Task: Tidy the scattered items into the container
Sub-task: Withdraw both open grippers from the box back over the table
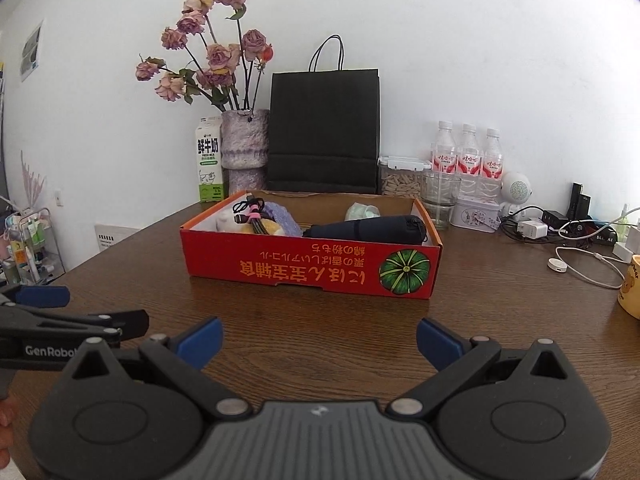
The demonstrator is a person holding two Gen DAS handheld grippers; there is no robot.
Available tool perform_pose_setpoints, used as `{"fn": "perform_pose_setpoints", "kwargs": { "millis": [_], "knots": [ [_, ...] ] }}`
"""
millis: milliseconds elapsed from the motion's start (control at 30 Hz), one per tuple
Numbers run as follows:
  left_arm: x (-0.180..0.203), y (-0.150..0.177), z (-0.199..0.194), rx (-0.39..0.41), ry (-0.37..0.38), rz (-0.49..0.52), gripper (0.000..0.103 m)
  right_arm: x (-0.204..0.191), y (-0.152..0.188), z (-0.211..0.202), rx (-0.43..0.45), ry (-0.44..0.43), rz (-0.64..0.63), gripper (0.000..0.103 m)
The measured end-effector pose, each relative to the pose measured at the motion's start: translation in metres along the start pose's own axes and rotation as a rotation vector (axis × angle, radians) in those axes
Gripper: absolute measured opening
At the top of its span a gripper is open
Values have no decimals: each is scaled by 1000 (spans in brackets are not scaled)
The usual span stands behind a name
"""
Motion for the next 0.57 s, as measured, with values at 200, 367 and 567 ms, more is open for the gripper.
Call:
{"fn": "perform_pose_setpoints", "kwargs": {
  "millis": [200,367,567],
  "knots": [
    [0,1,0,-2,-2,1,103,-1,0,0,-2,-3,-1,103],
    [1,1,1,-4,3,4,103,-1,-1,1,-4,-2,-1,103],
    [5,1,1,1,26,14,103,0,-1,2,-7,-2,0,103]
  ]
}}
Point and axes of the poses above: each gripper's, at about its wrist camera, not at the fingertips, and z roughly the way its jaws point, x to its right, y to its underside, the point moved 8 cm from there along z, roughly the way its jaws point, and after that the axes turned 3 degrees about z, right-handed, at the moved point
